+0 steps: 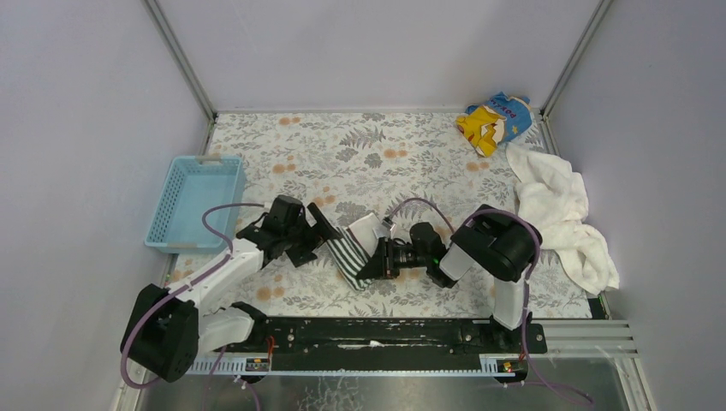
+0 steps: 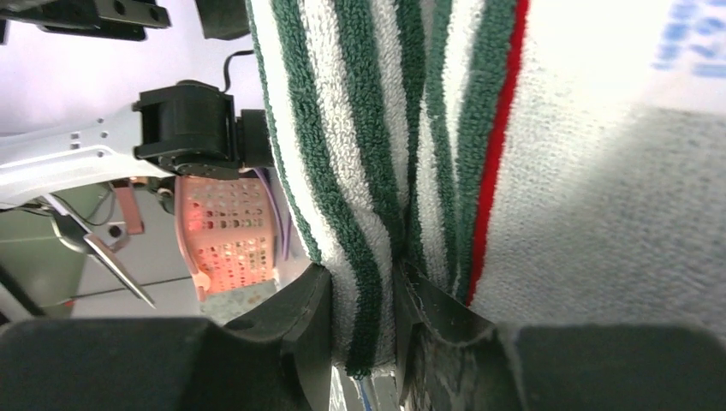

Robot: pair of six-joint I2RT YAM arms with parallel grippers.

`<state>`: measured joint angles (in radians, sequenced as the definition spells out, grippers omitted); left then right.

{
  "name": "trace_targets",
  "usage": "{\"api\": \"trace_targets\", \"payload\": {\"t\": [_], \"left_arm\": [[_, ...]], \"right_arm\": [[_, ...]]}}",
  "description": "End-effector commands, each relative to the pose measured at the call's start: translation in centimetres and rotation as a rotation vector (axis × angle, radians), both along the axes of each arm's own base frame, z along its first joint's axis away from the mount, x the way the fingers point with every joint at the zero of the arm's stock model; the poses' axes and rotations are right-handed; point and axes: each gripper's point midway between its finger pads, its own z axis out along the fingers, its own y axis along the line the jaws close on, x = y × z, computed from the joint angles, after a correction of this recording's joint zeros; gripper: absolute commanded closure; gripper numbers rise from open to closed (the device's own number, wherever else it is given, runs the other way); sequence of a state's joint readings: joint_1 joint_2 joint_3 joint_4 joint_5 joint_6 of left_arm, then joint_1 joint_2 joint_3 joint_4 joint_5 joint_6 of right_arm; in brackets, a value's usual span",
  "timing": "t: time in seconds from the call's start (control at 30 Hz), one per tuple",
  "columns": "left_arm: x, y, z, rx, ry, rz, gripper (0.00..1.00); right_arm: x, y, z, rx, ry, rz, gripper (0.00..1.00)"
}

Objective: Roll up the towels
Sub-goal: Roll the towel at the center of the board.

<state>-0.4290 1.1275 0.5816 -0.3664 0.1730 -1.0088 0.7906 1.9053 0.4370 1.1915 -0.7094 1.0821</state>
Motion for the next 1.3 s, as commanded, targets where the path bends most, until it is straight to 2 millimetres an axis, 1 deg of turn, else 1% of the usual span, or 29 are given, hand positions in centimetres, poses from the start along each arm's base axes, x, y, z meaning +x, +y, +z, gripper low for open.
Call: {"api": "trace_targets", "payload": {"t": [0.0,0.3,0.43,0.5,0.57,0.63,0.8,0.83,0.93,1.0,1.03,1.07,1.13,1.27], "left_arm": [[1.1,-0.9,-0.1,-0.04,-0.037,-0.019,0.03],[2.0,-1.7,-2.4,-0.009,0.007,-0.038,0.12],[1.7,-1.1,-4.1,0.037,0.054,-0.018,0.19],[1.1,-0.4,-5.1,0.071,0.09,-0.001,0.22],[0.6,0.3,-6.2,0.107,0.124,0.016,0.24],[-0.1,0.9,-7.1,0.138,0.157,0.032,0.26],[-1.2,1.7,-8.7,0.172,0.202,0.046,0.28],[-1.4,1.8,-8.9,0.177,0.204,0.048,0.28],[-1.7,2.1,-9.2,0.19,0.213,0.052,0.3],[-1.8,2.2,-9.3,0.205,0.218,0.052,0.3],[-1.9,2.2,-9.3,0.212,0.222,0.05,0.3],[-1.9,2.2,-9.3,0.217,0.222,0.048,0.3],[-2.0,2.3,-9.4,0.229,0.226,0.049,0.3],[-2.0,2.3,-9.4,0.241,0.232,0.049,0.3]], "right_arm": [[-1.2,-1.0,-1.1,0.009,0.158,-0.004,0.76],[-1.2,-1.1,-2.6,-0.061,0.193,-0.002,0.75],[-1.4,-1.5,-3.3,-0.101,0.204,-0.005,0.73],[-1.3,-1.6,-3.2,-0.122,0.19,-0.009,0.72],[-1.1,-1.8,-3.0,-0.152,0.158,-0.004,0.68],[-0.7,-2.1,-2.9,-0.196,0.116,-0.008,0.62],[0.1,-3.2,-2.3,-0.35,-0.01,-0.008,0.45],[0.2,-3.4,-1.6,-0.371,-0.045,-0.005,0.42],[0.3,-3.9,-1.0,-0.475,-0.129,0.002,0.35],[0.1,-4.2,-0.5,-0.554,-0.191,0.014,0.31],[0.8,-4.1,0.0,-0.593,-0.241,-0.007,0.3],[0.7,-4.5,0.3,-0.642,-0.27,-0.01,0.28],[1.1,-4.6,1.5,-0.71,-0.356,-0.031,0.25],[2.1,-4.4,4.6,-0.824,-0.553,-0.066,0.21]]}}
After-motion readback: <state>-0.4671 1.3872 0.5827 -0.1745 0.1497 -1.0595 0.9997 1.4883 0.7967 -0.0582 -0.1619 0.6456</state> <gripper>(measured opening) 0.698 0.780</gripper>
